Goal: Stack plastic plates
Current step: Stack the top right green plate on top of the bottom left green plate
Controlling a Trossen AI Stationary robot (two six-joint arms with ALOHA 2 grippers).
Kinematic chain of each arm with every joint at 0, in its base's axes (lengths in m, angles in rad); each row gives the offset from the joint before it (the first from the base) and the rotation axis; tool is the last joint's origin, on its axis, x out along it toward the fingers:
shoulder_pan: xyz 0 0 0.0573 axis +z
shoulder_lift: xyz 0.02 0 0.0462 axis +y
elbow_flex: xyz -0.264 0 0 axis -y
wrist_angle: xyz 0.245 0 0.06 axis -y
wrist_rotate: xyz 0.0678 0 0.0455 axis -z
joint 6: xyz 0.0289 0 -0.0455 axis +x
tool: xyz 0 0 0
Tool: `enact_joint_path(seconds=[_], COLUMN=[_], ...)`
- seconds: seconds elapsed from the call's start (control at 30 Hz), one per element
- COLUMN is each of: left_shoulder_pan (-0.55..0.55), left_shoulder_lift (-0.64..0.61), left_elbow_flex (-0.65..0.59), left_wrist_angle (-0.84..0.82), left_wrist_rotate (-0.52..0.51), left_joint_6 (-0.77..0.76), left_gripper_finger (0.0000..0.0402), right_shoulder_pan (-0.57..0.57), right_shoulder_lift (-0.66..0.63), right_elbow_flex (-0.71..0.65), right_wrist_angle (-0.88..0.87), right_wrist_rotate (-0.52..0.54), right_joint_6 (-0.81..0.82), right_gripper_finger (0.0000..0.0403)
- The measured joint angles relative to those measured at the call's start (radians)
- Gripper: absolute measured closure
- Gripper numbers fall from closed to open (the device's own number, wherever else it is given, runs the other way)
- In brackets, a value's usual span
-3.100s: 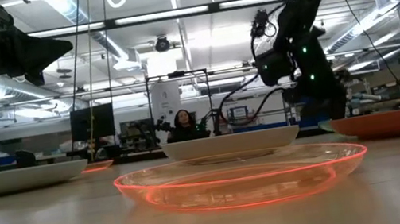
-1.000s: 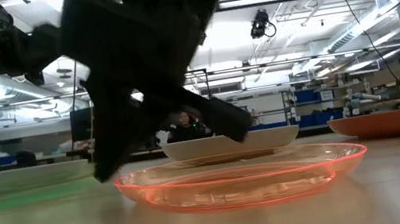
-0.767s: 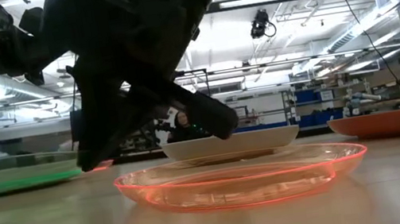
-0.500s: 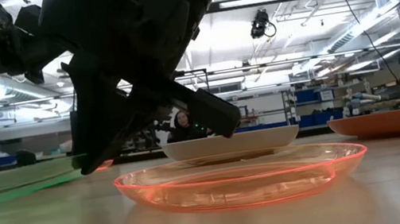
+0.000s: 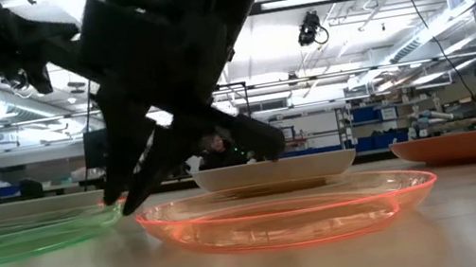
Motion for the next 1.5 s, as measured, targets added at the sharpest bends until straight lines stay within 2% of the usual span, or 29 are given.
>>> enact_joint_path(seconds=[0.1, 0.27, 0.37, 0.47, 0.63, 0.7, 0.77, 0.87, 0.97, 1.23, 1.33, 1.5], left_shoulder_pan=[-0.016, -0.067, -0.094, -0.105, -0.096, -0.092, -0.095, -0.121, -0.171, -0.278, -0.281, -0.281], left_shoulder_lift=[0.044, 0.179, 0.281, 0.387, 0.559, 0.626, 0.696, 0.799, 0.894, 1.176, 1.270, 1.362], left_elbow_flex=[0.061, 0.160, 0.206, 0.255, 0.351, 0.380, 0.404, 0.420, 0.439, 0.640, 0.721, 0.785], left_wrist_angle=[0.010, -0.014, -0.091, -0.182, -0.440, -0.519, -0.546, -0.537, -0.532, -0.693, -0.793, -0.795], left_wrist_rotate=[0.095, 0.129, 0.132, 0.131, 0.122, 0.121, 0.129, 0.190, 0.201, 0.207, 0.211, 0.240], left_joint_6=[-0.011, 0.059, 0.084, 0.049, -0.036, -0.058, -0.079, -0.125, -0.170, -0.283, -0.283, -0.226], left_gripper_finger=[0.0381, 0.0381, 0.0381, 0.0370, 0.0320, 0.0295, 0.0270, 0.0238, 0.0222, 0.0219, 0.0219, 0.0219], right_shoulder_pan=[0.000, -0.004, -0.002, 0.006, 0.015, 0.030, 0.065, 0.121, 0.169, 0.262, 0.286, 0.326], right_shoulder_lift=[-0.017, -0.073, -0.148, -0.237, -0.399, -0.455, -0.515, -0.592, -0.668, -0.844, -0.898, -0.965], right_elbow_flex=[0.000, 0.000, 0.000, 0.000, 0.000, -0.020, -0.072, -0.170, -0.296, -0.629, -0.731, -0.876], right_wrist_angle=[-0.035, -0.100, -0.188, -0.339, -0.639, -0.710, -0.717, -0.686, -0.584, -0.169, -0.013, 0.236], right_wrist_rotate=[-0.008, 0.012, 0.055, 0.116, 0.179, 0.190, 0.229, 0.291, 0.339, 0.407, 0.452, 0.503], right_joint_6=[0.009, 0.038, 0.142, 0.349, 0.889, 1.069, 1.169, 1.261, 1.320, 1.347, 1.336, 1.282], right_gripper_finger=[0.0323, 0.0322, 0.0322, 0.0323, 0.0323, 0.0323, 0.0323, 0.0324, 0.0324, 0.0324, 0.0324, 0.0324])
